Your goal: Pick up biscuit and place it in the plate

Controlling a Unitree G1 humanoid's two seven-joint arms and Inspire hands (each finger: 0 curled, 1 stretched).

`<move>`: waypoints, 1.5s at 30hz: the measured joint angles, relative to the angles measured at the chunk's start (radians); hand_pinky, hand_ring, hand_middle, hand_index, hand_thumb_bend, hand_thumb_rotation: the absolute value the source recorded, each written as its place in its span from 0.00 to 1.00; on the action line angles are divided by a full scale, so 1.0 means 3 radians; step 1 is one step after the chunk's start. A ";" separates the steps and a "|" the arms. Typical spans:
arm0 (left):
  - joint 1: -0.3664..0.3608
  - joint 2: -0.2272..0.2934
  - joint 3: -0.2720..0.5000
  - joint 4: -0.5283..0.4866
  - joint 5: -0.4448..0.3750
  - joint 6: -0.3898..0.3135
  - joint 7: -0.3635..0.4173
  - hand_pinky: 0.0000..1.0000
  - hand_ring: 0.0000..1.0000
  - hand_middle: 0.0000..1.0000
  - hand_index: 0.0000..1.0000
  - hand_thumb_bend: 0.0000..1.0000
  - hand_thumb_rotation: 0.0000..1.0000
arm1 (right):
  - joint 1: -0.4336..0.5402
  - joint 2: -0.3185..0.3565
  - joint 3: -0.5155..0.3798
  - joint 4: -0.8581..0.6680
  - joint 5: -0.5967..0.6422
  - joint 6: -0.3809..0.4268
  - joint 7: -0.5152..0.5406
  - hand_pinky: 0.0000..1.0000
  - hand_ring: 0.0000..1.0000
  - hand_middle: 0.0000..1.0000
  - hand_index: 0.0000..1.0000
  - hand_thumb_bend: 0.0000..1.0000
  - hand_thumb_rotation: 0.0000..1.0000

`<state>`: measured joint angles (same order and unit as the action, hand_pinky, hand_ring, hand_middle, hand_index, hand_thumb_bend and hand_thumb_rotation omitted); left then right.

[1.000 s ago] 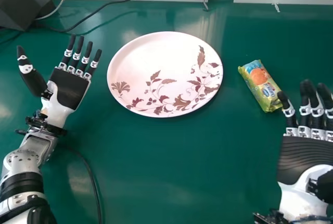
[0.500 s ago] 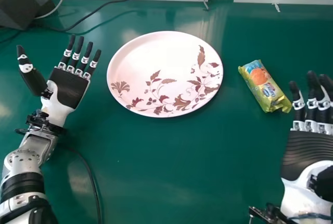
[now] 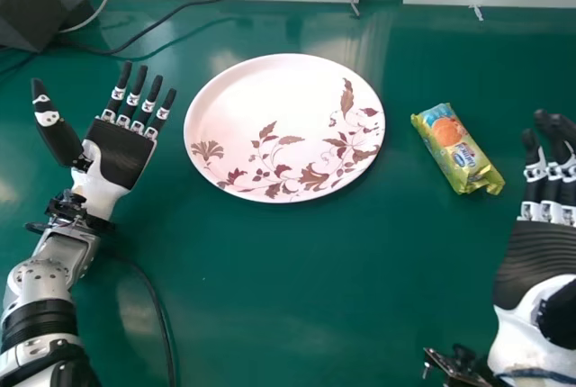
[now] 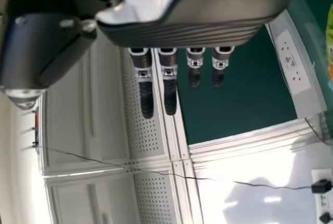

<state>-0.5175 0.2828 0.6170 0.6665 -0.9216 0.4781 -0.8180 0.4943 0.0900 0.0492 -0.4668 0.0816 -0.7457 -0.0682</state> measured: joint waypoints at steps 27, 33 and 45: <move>0.0006 -0.0032 0.0000 -0.0023 0.0000 -0.0003 0.0042 0.87 0.87 0.93 0.94 1.00 0.89 | -0.0003 0.0001 -0.0261 -0.0641 -0.1721 0.0799 -0.0852 0.97 0.85 0.81 0.77 1.00 0.83; 0.0004 -0.0034 0.0001 -0.0021 0.0000 -0.0004 0.0052 0.81 0.86 0.92 0.93 1.00 0.83 | -0.0015 0.0002 -0.0285 -0.0745 -0.1990 0.0972 -0.0965 0.96 0.86 0.82 0.78 1.00 0.83; -0.0026 -0.0038 0.0002 0.0029 0.0000 -0.0056 0.0046 0.81 0.88 0.94 0.95 1.00 0.81 | -0.0026 0.0004 -0.0244 -0.0996 -0.2497 0.1403 -0.0993 0.95 0.85 0.82 0.79 1.00 0.83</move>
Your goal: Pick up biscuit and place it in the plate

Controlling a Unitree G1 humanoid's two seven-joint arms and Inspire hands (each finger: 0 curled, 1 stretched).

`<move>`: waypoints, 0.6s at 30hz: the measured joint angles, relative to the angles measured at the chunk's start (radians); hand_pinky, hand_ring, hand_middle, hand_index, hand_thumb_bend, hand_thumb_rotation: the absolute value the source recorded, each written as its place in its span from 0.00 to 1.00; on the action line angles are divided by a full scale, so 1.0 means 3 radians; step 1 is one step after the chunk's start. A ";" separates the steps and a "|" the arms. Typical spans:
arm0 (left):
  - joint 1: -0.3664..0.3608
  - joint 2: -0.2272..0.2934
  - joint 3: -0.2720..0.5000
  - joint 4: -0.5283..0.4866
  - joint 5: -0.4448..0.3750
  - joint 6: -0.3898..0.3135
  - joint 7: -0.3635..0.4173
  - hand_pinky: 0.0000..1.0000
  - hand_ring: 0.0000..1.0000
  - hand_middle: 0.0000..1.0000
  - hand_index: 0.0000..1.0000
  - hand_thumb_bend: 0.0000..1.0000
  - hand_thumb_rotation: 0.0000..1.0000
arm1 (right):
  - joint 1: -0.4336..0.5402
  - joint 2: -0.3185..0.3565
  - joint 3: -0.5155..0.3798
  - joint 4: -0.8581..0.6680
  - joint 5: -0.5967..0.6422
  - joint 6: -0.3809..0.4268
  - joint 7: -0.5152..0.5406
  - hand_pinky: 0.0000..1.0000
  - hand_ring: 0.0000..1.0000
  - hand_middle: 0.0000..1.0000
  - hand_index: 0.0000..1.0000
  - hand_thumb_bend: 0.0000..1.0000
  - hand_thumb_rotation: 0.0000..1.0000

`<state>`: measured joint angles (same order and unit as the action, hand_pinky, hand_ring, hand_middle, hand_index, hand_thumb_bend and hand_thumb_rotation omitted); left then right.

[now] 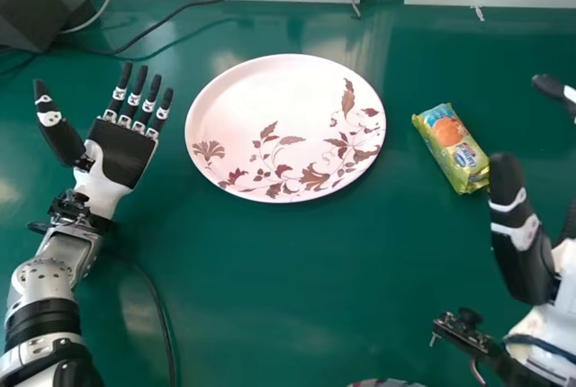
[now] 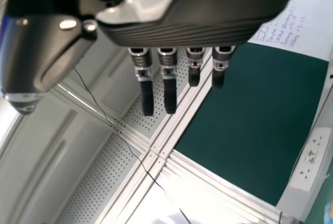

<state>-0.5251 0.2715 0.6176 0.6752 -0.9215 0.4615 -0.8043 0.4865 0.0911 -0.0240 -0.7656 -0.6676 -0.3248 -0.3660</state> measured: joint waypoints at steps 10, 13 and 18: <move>-0.0022 0.0000 0.0000 0.0039 0.0000 -0.0019 -0.0008 0.82 0.92 0.95 0.96 1.00 0.77 | -0.0009 -0.0006 -0.0016 -0.0173 -0.0280 0.0263 0.0095 0.95 0.84 0.81 0.78 1.00 0.81; -0.0024 0.0000 0.0000 0.0041 0.0000 -0.0019 -0.0008 0.80 0.92 0.96 0.97 1.00 0.78 | -0.0012 -0.0006 -0.0016 -0.0243 -0.0408 0.0360 0.0152 0.95 0.84 0.82 0.79 1.00 0.81; -0.0026 0.0000 0.0000 0.0045 -0.0001 -0.0019 -0.0008 0.84 0.93 0.97 0.98 1.00 0.77 | -0.0048 -0.0002 -0.0006 -0.0323 -0.0736 0.0587 0.0282 0.94 0.85 0.82 0.79 1.00 0.82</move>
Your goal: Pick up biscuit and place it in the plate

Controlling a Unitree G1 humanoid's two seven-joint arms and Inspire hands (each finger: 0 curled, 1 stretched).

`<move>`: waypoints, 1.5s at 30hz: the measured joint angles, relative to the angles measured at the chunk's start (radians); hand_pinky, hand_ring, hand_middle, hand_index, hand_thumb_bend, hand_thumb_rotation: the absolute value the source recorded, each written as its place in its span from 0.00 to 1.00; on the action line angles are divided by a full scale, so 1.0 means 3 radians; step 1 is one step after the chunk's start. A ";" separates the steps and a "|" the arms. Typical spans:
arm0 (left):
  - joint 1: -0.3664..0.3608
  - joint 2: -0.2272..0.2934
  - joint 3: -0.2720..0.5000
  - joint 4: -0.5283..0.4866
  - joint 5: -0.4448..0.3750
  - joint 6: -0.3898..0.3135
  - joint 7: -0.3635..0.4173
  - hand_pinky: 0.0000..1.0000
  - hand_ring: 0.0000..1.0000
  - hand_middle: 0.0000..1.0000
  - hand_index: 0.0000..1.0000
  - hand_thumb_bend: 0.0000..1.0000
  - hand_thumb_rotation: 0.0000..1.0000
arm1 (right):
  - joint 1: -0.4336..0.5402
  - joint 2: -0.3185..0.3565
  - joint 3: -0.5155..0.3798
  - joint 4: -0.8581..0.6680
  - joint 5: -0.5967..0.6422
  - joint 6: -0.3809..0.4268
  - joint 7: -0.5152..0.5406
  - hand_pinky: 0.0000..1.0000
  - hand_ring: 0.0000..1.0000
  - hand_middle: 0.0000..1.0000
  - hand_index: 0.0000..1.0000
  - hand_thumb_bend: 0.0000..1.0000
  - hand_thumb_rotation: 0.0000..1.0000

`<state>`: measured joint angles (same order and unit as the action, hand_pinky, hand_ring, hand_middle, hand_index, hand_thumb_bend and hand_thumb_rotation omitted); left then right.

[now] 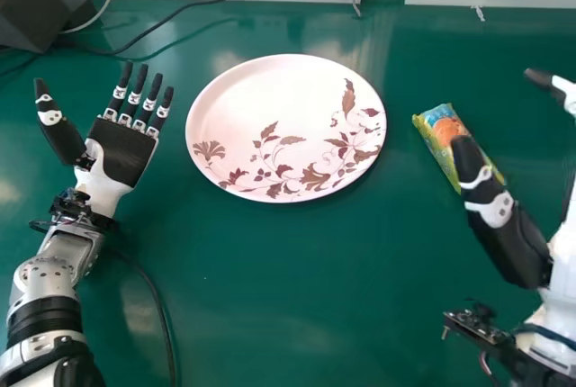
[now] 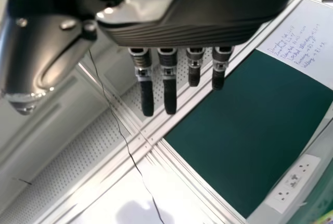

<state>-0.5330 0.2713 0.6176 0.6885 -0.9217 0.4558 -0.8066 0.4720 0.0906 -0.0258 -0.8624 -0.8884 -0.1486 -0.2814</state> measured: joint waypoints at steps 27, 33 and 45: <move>-0.0017 -0.0010 0.0000 0.0003 0.0000 -0.0036 -0.0035 0.99 0.93 0.96 0.97 1.00 0.74 | -0.0904 -0.0115 0.0289 -0.0379 -0.1965 0.1002 0.1545 0.89 0.85 0.82 0.78 1.00 0.82; -0.0018 -0.0009 0.0000 -0.0002 0.0001 -0.0051 -0.0041 0.99 0.93 0.97 0.97 1.00 0.70 | -0.1066 -0.0108 0.0275 -0.0381 -0.2151 0.1049 0.1849 0.90 0.86 0.83 0.86 1.00 0.85; -0.0021 -0.0003 0.0000 0.0005 0.0001 -0.0060 -0.0118 1.00 0.93 0.97 0.99 1.00 0.70 | -0.1322 -0.0093 0.0190 -0.0375 -0.2493 0.1116 0.2299 0.91 0.89 0.86 0.90 1.00 0.85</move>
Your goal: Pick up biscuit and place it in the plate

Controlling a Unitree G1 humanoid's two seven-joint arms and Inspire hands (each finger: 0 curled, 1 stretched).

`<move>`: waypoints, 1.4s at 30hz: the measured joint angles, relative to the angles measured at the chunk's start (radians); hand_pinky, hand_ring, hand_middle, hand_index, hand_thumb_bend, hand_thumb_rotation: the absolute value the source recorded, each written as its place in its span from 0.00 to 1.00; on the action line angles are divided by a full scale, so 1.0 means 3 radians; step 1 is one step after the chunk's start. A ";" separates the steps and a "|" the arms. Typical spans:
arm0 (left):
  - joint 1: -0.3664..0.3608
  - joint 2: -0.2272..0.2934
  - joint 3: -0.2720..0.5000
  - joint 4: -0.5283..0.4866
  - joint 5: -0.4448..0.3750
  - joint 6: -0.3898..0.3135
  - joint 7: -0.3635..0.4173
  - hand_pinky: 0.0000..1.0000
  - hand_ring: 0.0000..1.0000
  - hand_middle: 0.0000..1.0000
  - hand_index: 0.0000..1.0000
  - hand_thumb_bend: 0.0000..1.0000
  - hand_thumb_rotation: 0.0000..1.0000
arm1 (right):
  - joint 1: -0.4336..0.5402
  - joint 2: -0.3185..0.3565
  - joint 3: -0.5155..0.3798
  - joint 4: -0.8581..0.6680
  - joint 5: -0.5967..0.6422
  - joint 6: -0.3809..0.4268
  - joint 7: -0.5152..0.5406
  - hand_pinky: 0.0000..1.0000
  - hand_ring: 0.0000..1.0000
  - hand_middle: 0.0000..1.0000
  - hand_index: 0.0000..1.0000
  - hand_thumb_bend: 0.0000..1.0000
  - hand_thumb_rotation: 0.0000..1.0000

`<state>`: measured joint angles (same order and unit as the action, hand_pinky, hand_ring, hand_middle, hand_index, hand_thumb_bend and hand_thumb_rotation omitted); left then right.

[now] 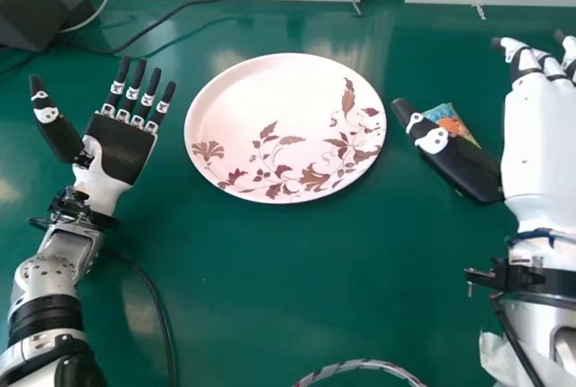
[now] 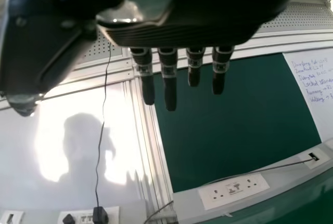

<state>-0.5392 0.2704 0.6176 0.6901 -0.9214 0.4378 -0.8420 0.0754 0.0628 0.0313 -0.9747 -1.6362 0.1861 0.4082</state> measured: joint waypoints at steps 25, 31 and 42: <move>-0.0066 0.0002 0.0001 0.0080 -0.0001 -0.0009 -0.0051 0.98 0.89 0.93 0.98 1.00 0.70 | -0.0538 -0.0051 -0.0345 0.0255 -0.0452 -0.0065 0.0901 0.94 0.91 0.89 1.00 1.00 0.86; -0.0082 0.0002 0.0001 0.0099 -0.0001 -0.0009 -0.0055 0.99 0.89 0.93 0.98 0.99 0.69 | -0.0595 -0.0125 -0.0424 0.0364 -0.0403 -0.0076 0.1009 0.94 0.91 0.90 1.00 1.00 0.85; -0.0101 -0.0006 0.0003 0.0112 -0.0003 0.0009 -0.0044 0.99 0.91 0.95 0.98 0.98 0.67 | -0.0711 -0.0254 -0.0480 0.0486 -0.0357 -0.0076 0.1326 0.91 0.90 0.89 1.00 1.00 0.83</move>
<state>-0.5695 0.2688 0.6184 0.7236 -0.9222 0.4405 -0.8553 -0.1380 -0.0134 -0.1126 -0.8288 -1.7432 0.1632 0.8060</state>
